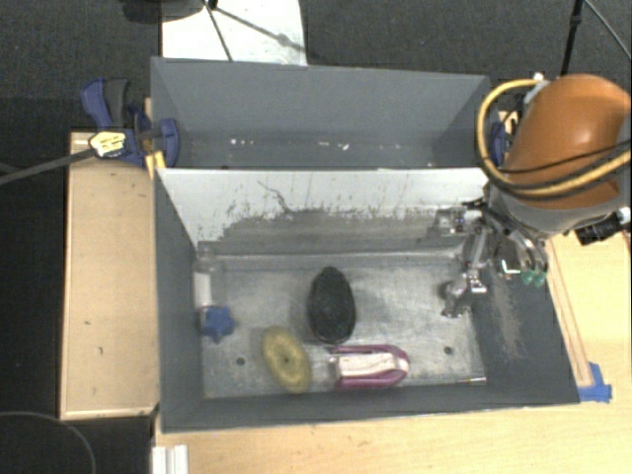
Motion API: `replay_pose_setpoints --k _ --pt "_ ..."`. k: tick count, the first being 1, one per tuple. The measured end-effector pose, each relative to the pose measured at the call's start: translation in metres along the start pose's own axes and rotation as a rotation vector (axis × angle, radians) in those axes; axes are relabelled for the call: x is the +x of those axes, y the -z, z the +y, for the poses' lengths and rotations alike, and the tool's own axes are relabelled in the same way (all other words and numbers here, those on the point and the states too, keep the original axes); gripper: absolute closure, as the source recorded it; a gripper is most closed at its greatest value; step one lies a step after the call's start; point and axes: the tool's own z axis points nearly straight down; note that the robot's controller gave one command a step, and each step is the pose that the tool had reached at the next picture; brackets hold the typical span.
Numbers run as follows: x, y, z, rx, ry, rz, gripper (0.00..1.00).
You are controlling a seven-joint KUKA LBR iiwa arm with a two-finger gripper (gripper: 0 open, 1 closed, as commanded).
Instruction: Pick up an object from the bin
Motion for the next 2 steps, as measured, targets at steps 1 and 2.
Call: replay_pose_setpoints --k 1,2 --pt "-0.029 -0.114 -0.096 0.001 -0.149 0.000 0.00" --pt "-0.027 -0.156 -0.103 -0.004 -0.363 -0.007 0.00"
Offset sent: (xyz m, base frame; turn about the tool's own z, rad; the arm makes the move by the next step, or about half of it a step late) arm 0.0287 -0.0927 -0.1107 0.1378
